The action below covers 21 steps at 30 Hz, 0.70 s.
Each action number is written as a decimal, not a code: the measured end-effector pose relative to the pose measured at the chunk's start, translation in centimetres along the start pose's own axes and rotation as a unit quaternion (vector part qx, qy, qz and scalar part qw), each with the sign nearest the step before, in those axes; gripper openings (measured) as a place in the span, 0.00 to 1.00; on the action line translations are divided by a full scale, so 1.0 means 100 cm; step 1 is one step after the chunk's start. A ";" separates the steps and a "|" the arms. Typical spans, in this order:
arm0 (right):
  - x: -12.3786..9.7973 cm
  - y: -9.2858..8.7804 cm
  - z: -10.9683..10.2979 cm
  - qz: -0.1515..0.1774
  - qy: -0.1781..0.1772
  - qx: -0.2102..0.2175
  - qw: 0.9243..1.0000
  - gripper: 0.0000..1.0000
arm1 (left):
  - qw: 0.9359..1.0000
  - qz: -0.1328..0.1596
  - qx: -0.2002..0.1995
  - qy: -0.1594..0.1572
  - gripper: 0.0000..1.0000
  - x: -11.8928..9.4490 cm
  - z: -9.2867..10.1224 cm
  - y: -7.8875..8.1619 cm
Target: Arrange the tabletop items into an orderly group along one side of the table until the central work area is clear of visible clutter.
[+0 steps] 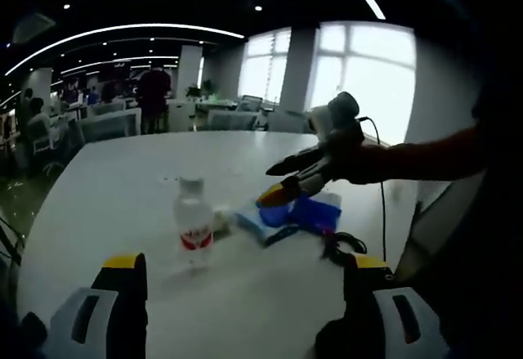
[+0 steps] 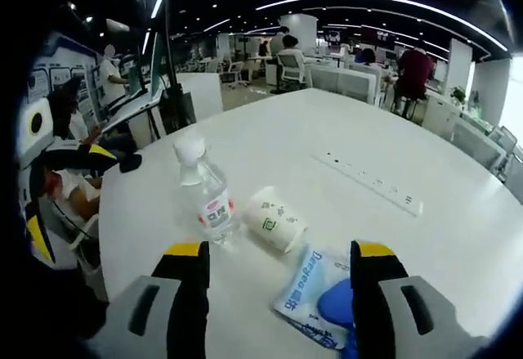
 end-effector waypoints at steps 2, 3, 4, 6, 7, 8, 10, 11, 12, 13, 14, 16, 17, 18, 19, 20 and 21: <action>0.007 0.007 -0.001 0.001 0.004 0.008 1.000 0.65 | 1.000 -0.001 0.000 0.002 0.99 -0.001 0.001 0.002; 0.011 0.010 -0.002 0.001 0.007 0.010 1.000 0.64 | 1.000 -0.001 0.000 0.002 0.99 -0.001 0.000 0.002; 0.014 0.012 -0.002 -0.001 0.008 0.011 1.000 0.63 | 1.000 -0.001 0.002 0.004 0.99 -0.002 0.001 0.003; 0.021 0.016 -0.005 -0.004 0.010 0.008 1.000 0.59 | 1.000 -0.001 0.003 0.008 0.99 -0.003 0.000 0.004; 0.023 0.017 -0.007 -0.006 0.012 0.006 1.000 0.57 | 1.000 0.000 0.001 0.010 0.98 -0.004 -0.001 0.003; 0.026 0.019 -0.009 -0.007 0.014 0.003 1.000 0.57 | 1.000 0.000 0.000 0.012 0.98 -0.005 -0.001 0.003; 0.035 0.023 -0.013 -0.015 0.018 -0.004 1.000 0.56 | 1.000 0.002 -0.004 0.013 0.98 -0.007 -0.001 0.002; 0.038 0.025 -0.015 -0.018 0.020 -0.008 1.000 0.55 | 1.000 0.003 -0.005 0.013 0.98 -0.007 -0.001 0.001; 0.041 0.027 -0.017 -0.018 0.022 -0.012 1.000 0.53 | 1.000 0.003 -0.005 0.014 0.98 -0.008 -0.001 0.001; 0.045 0.029 -0.020 -0.021 0.023 -0.017 0.999 0.52 | 1.000 0.001 -0.005 0.015 0.98 -0.009 -0.002 -0.001; 0.052 0.032 -0.020 -0.027 0.024 -0.018 0.999 0.51 | 1.000 0.000 -0.006 0.016 0.97 -0.010 -0.002 -0.002; 0.062 0.037 -0.021 -0.032 0.025 -0.018 0.999 0.48 | 1.000 -0.002 -0.008 0.019 0.97 -0.014 -0.003 -0.004; 0.065 0.039 -0.022 -0.036 0.025 -0.019 0.999 0.47 | 1.000 -0.001 -0.010 0.020 0.97 -0.015 -0.004 -0.005; 0.068 0.040 -0.023 -0.041 0.023 -0.021 0.999 0.45 | 1.000 -0.001 -0.011 0.022 0.97 -0.017 -0.005 -0.006; 0.071 0.042 -0.024 -0.044 0.023 -0.020 0.999 0.44 | 1.000 -0.001 -0.012 0.024 0.96 -0.018 -0.006 -0.006; 0.073 0.043 -0.025 -0.047 0.024 -0.017 0.998 0.43 | 1.000 -0.001 -0.013 0.025 0.96 -0.019 -0.007 -0.007; 0.075 0.043 -0.025 -0.054 0.025 -0.014 0.998 0.41 | 1.000 -0.002 -0.013 0.026 0.96 -0.020 -0.007 -0.007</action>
Point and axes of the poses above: the point that each gripper's makers call its tool centre point, and the gripper's own axes: x roughly forward along the fingers, z roughly to its right, y roughly out of its top, the point moved 5 cm from there along -x, roughly backward along the fingers, and after that the axes turned 10 degrees about x, right-handed, at the moved point
